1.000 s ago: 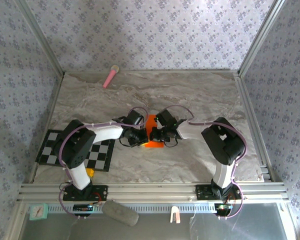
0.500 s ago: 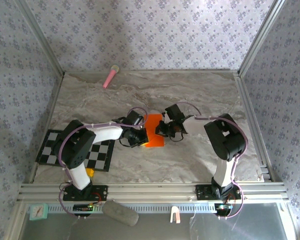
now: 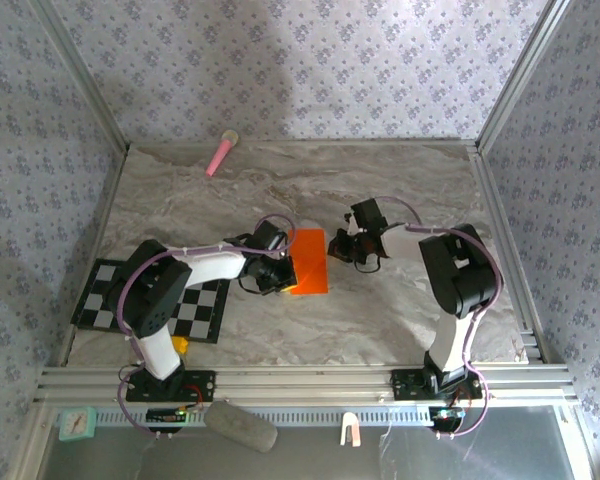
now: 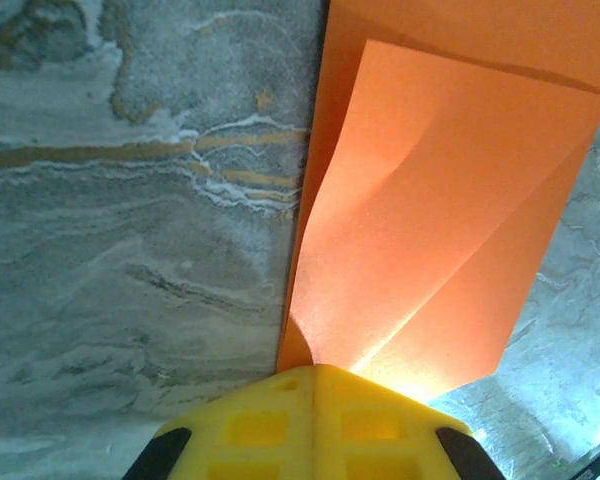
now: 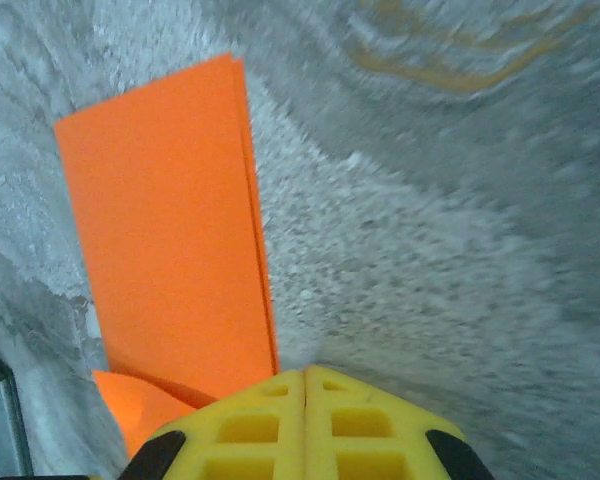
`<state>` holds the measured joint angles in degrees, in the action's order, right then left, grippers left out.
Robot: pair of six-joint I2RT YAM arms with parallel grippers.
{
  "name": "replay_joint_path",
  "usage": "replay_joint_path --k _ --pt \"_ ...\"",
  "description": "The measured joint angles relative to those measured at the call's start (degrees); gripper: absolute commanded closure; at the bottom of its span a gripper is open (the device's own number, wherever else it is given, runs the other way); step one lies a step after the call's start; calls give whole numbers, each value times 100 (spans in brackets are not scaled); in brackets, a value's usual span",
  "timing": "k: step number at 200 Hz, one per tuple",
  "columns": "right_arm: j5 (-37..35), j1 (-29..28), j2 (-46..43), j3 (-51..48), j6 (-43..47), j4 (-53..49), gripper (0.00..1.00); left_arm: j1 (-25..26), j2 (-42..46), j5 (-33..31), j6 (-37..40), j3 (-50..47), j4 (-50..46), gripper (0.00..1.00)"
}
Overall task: Fold a paper plane with a square sheet of paper (pick it up from the middle)
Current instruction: Fold the triangle a second time at the center of the table.
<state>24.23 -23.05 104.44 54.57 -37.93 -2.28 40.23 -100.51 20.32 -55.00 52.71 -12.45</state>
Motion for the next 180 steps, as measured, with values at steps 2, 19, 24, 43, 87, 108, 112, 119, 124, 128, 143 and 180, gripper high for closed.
replay_joint_path --k 2,19,24,43,87,108,112,119,124,128,143,180 --pt "-11 4 -13 0 11 -11 99 0 0 0 7 4 -7 100" --pt "-90 11 -334 -50 164 -114 98 0 0 0 52 20 -61 100" --pt "-90 -13 -455 -72 199 -133 98 0 0 0 68 26 -76 100" --pt "-87 -229 -791 -111 243 -136 99 0 -2 0 114 55 -142 100" --pt "105 -1060 -446 -105 22 101 99 0 -11 0 199 120 -299 100" --pt "186 -1187 -61 -83 -44 149 99 0 -11 0 201 127 -321 100" --pt "197 -1187 2 -76 -44 155 99 0 -11 0 199 127 -323 100" --pt "219 -1180 103 -66 -52 170 99 0 -11 0 201 127 -326 100" --pt "275 -1163 138 -46 -63 201 99 0 -11 4 201 129 -343 100" --pt "280 -1145 157 -22 -63 208 99 0 -11 4 201 129 -345 100" --pt "304 -1108 203 13 -63 243 99 0 -11 2 227 142 -367 100" --pt "306 -1104 216 13 -59 245 99 0 -7 13 431 153 -437 98"
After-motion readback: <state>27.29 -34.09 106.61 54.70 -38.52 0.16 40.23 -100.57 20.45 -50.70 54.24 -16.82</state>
